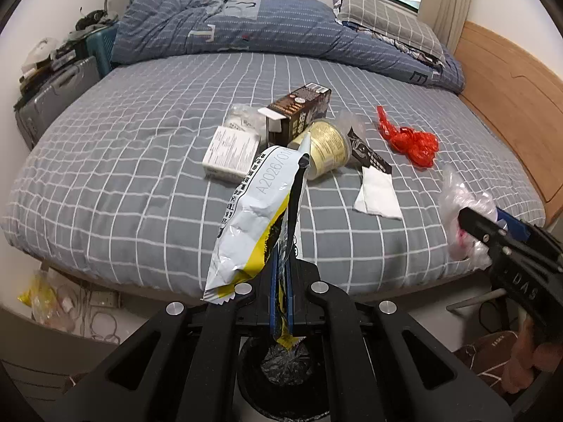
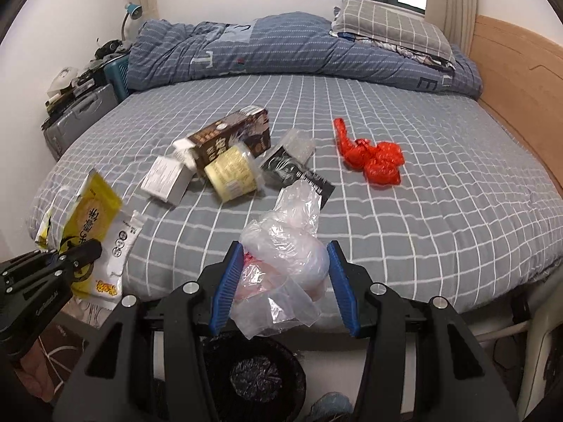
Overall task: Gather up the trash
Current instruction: 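Carry the yellow wrapper and clear bag with both tools over the floor bin, then open the right tool dropping the clear bag while the left tool drops the wrapper, then raise both open tools from the bin back toward the bed, then grasp the white tissue with the right tool while the left tool grasps the paper leaflet, then carry the white tissue and paper leaflet with both tools over the bin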
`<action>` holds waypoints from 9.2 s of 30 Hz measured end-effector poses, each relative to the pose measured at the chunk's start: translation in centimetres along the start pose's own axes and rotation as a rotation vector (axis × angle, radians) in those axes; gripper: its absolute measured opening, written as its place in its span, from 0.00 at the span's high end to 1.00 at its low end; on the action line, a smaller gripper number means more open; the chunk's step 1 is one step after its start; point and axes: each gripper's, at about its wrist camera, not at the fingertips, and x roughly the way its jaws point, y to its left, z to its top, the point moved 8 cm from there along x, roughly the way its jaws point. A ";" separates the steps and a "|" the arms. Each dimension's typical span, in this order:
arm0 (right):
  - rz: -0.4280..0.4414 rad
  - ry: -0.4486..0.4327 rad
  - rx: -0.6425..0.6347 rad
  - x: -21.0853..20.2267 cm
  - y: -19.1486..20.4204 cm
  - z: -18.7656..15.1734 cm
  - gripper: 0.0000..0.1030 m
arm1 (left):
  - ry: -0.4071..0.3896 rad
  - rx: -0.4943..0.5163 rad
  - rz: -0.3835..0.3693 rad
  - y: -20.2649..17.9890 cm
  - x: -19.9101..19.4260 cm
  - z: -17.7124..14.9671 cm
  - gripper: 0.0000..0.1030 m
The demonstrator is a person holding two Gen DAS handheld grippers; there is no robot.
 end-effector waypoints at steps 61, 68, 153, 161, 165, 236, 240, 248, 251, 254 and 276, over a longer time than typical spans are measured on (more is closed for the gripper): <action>0.052 0.511 -0.025 16.1 7.2 -24.7 0.54 | 0.382 -0.078 0.044 6.4 14.9 -21.2 0.97; 0.059 0.526 -0.060 16.9 7.7 -25.3 0.51 | 0.388 -0.082 0.046 6.5 15.0 -21.4 0.97; -0.086 0.035 0.080 5.1 -1.6 -3.6 0.07 | 0.037 -0.042 0.084 4.6 6.1 -2.4 0.06; -0.093 0.029 0.062 8.2 -1.7 0.6 0.07 | 0.019 -0.057 0.098 6.8 8.8 2.6 0.06; -0.097 0.055 0.071 11.2 -2.3 2.0 0.07 | 0.026 -0.037 0.099 7.0 11.0 4.5 0.06; -0.011 0.096 0.073 14.0 -0.8 5.1 0.92 | 0.037 -0.045 0.067 7.0 13.5 7.3 0.29; -0.003 0.084 0.059 12.7 -0.3 5.0 0.92 | 0.028 -0.039 0.068 6.3 12.2 7.2 0.29; 0.003 0.065 0.041 10.1 0.6 4.6 0.92 | 0.023 -0.045 0.052 5.3 9.9 6.1 0.29; 0.008 0.060 0.042 9.2 0.8 4.4 0.92 | 0.024 -0.047 0.051 5.1 9.1 5.6 0.29; 0.012 0.058 0.040 8.3 1.1 4.0 0.92 | 0.019 -0.049 0.048 5.0 8.2 5.1 0.29; 0.029 0.067 0.034 3.9 2.7 0.2 0.92 | 0.036 -0.079 0.039 4.1 3.8 0.2 0.29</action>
